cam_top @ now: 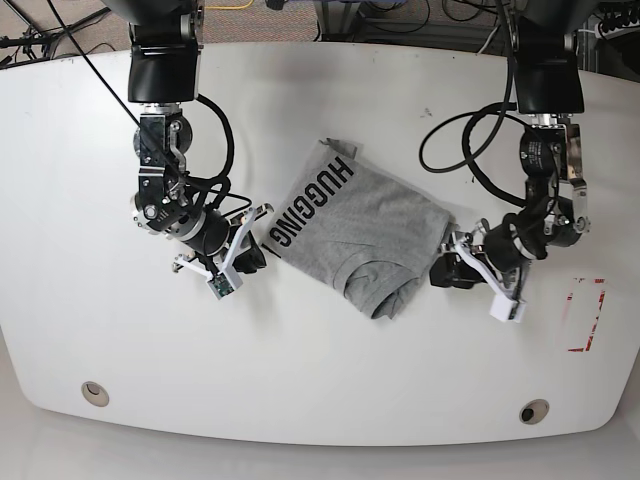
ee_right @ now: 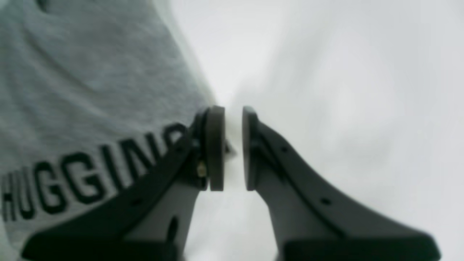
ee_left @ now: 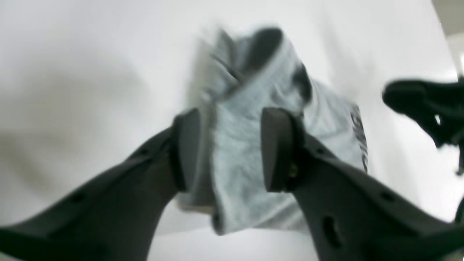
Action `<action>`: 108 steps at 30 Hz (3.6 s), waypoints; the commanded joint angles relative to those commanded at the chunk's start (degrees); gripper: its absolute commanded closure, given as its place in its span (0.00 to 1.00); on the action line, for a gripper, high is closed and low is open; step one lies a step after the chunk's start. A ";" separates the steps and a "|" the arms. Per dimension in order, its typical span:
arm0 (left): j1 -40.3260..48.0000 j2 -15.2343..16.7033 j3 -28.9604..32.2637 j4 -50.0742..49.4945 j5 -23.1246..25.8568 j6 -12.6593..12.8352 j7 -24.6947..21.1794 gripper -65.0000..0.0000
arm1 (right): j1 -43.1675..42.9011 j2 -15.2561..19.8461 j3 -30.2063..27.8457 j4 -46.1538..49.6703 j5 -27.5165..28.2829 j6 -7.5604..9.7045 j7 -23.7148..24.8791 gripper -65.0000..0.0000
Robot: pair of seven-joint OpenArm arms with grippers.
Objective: Fold the T-shirt properly
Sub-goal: 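Pull the shirt edges apart with both grippers to flatten the fold, then grasp the shirt edges with both grippers and square the folded shirt, then release the shirt with the right gripper and grasp the collar with the left gripper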
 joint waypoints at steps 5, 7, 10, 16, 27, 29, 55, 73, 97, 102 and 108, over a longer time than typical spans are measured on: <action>0.62 0.09 -0.26 5.10 2.46 0.00 0.00 0.52 | -0.09 -1.41 -0.62 0.26 0.00 0.09 -0.35 0.87; 1.76 0.18 0.53 6.68 2.46 0.00 0.09 0.52 | -0.09 -1.93 -2.02 0.00 0.00 0.00 -0.09 0.87; 4.31 0.18 4.48 9.23 2.64 0.00 0.00 0.53 | 0.00 -2.11 -3.87 -1.76 0.00 0.00 0.18 0.87; 8.53 2.99 9.05 11.34 2.81 0.00 -0.09 0.53 | 0.97 -2.02 -4.31 -6.24 -0.09 -0.09 4.31 0.87; 11.43 7.21 13.98 5.10 12.13 -0.18 -4.57 0.53 | 2.37 1.05 -4.22 -14.33 -0.09 -0.09 9.85 0.87; 11.34 7.03 14.86 2.64 12.66 -0.18 -6.15 0.53 | 1.32 1.76 -4.13 -14.07 -0.09 -0.09 9.76 0.87; -0.79 -6.95 15.30 -11.87 12.84 -0.18 -7.74 0.53 | -15.82 -5.10 -13.01 -2.29 0.18 -8.97 9.58 0.87; -8.79 -11.34 15.03 -8.44 12.66 -0.18 -8.09 0.53 | -15.74 -4.66 -18.99 5.36 0.53 -13.71 7.56 0.87; 10.20 16.18 16.79 3.34 44.75 25.76 -25.05 0.52 | -16.79 0.09 2.81 16.26 0.62 -6.77 -0.09 0.87; 13.71 17.58 20.48 -4.13 52.40 25.76 -32.44 0.52 | -16.97 0.09 4.92 16.53 0.62 -5.19 -0.44 0.87; 13.89 16.88 17.23 -10.64 53.01 25.76 -32.88 0.52 | -17.05 0.09 5.19 16.53 0.62 -4.66 -0.44 0.87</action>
